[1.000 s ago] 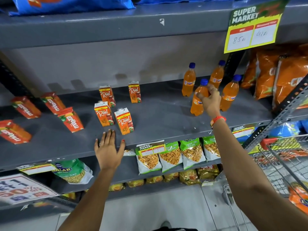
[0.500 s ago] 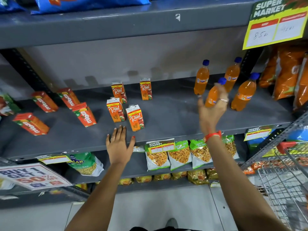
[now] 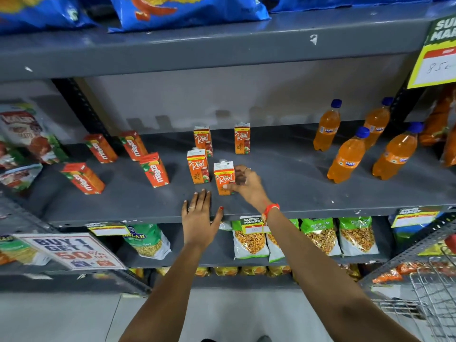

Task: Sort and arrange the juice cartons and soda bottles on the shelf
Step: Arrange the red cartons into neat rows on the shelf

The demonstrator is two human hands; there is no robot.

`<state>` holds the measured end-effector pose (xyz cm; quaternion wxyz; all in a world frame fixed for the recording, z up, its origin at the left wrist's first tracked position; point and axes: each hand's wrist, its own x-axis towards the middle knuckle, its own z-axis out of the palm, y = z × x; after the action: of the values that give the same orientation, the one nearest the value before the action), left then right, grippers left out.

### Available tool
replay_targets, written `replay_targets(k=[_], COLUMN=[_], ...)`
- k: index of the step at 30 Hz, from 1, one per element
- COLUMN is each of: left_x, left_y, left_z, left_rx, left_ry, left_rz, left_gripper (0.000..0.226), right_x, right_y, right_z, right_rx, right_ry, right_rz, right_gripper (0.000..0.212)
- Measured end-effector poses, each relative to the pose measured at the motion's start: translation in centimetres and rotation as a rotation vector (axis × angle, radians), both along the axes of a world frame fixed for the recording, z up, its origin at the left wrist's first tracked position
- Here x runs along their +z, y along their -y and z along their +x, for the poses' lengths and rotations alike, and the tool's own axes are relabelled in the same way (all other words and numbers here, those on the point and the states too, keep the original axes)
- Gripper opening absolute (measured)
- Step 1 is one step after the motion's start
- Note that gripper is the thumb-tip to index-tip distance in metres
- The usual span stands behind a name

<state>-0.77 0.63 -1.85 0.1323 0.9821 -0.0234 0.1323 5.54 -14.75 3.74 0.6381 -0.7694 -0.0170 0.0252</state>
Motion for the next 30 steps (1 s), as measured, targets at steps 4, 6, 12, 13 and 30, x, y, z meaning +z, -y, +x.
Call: replay_targets(k=[4, 6, 12, 13, 30], left_x=[-0.2, -0.2, -0.3, -0.3, 0.5], left_y=[0.0, 0.0, -0.1, 0.0, -7.8], left_z=[0.0, 0.1, 0.1, 0.1, -0.9], left_rx=[-0.004, -0.003, -0.006, -0.004, 0.135], left_ry=[-0.002, -0.005, -0.004, -0.001, 0.026], left_rz=[-0.007, -0.007, -0.007, -0.014, -0.131], left_gripper=[0.062, 0.062, 0.064, 0.064, 0.049], right_x=[0.5, 1.0, 0.4, 0.3, -0.4], right_y=[1.0, 1.7, 2.9, 3.0, -5.0], right_z=[0.7, 1.4, 2.2, 2.3, -3.8], right_rx=[-0.146, -0.184, -0.172, -0.168, -0.482], right_ry=[0.069, 0.091, 0.054, 0.055, 0.418], right_rz=[0.072, 0.075, -0.001, 0.0, 0.026], right_gripper=[0.045, 0.042, 0.048, 0.047, 0.047])
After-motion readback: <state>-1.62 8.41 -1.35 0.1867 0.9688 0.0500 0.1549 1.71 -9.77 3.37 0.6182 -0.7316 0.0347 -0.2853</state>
